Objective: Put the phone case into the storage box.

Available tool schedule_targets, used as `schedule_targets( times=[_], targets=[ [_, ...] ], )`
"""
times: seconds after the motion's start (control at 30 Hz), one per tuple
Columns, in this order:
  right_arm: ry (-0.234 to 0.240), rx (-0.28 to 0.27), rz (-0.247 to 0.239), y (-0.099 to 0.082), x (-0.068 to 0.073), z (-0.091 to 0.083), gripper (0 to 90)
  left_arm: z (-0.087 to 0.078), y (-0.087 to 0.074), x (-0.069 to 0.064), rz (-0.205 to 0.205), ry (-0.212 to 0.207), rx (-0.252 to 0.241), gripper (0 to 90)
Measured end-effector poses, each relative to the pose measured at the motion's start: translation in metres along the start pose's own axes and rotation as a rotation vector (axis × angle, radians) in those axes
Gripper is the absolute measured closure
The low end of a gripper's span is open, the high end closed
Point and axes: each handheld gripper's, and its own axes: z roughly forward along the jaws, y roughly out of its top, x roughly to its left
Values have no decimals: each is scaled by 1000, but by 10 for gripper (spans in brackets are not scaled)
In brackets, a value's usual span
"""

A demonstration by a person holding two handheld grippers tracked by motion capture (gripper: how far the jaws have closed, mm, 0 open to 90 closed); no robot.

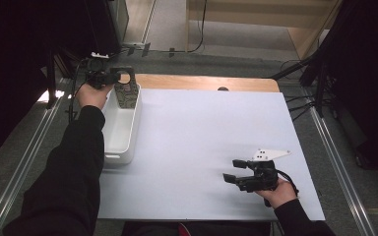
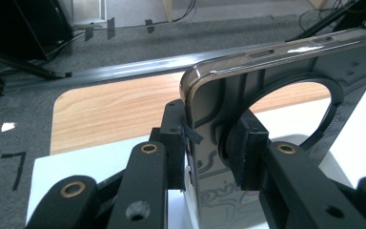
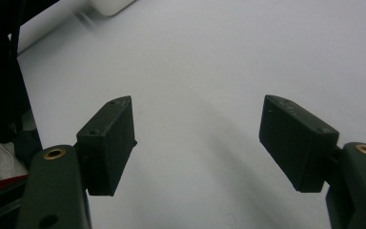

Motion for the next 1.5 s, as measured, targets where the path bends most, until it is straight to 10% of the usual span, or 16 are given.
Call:
schedule_targets(
  times=[0.3,0.73,1.5],
  targets=[
    [1,0,0,0,0,0,271,3,0,1,-26,-36,-10,683],
    [3,0,4,0,0,-1,271,-1,3,9,-106,-94,13,427],
    [9,-5,-5,8,-3,0,265,-48,-2,0,-83,-247,54,368]
  ],
)
